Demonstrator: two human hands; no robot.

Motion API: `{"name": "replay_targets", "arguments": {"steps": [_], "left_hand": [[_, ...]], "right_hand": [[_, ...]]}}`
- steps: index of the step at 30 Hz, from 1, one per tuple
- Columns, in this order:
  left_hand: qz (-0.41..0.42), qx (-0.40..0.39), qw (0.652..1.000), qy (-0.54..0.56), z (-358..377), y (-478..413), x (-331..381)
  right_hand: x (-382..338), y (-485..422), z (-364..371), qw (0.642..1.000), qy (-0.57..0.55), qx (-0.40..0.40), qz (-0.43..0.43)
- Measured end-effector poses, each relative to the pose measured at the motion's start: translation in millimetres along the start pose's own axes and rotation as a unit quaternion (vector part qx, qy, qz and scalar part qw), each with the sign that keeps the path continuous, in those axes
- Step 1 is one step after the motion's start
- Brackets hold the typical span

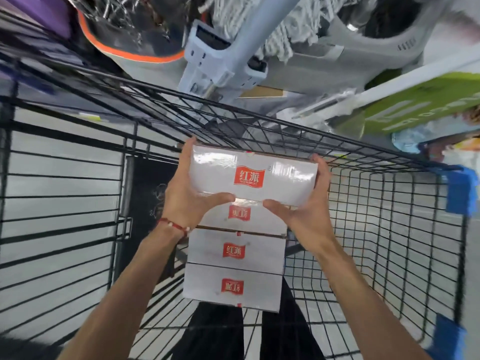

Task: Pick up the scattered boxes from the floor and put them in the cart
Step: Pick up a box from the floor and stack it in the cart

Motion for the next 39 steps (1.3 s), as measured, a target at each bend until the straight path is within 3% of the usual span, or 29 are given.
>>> {"name": "replay_targets", "arguments": {"steps": [12,22,26,32,39], "left_hand": [[-0.076,-0.004,0.997,0.004,35.4,-25.1,-69.2],[-0.114,-0.009,0.989,0.091,41.2,-22.1,-93.7],[-0.124,0.013,0.987,0.098,44.2,-9.4,-87.0],[-0.09,0.063,0.994,0.019,29.2,28.7,-62.0],[-0.011,0.045,0.994,0.096,29.3,98.7,18.1]], "right_hand": [[40.9,-49.1,28.5,0.996,0.039,-0.025,0.075],[48.0,-49.9,36.9,0.995,0.014,-0.034,0.092],[42.8,-27.2,32.0,0.996,-0.004,-0.014,0.086],[33.3,36.2,11.7,0.988,-0.069,0.088,0.104],[30.8,123.6,-22.0,0.981,-0.144,0.122,0.032]]}}
Point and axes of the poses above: each hand's wrist, its own y-axis away from the middle knuckle, its own z-axis out of the palm, x = y × z, the point moved 5 cm from there along -y, towards the middle knuckle, and after that the axes turned 11 degrees about z, right-handed, at the moved point
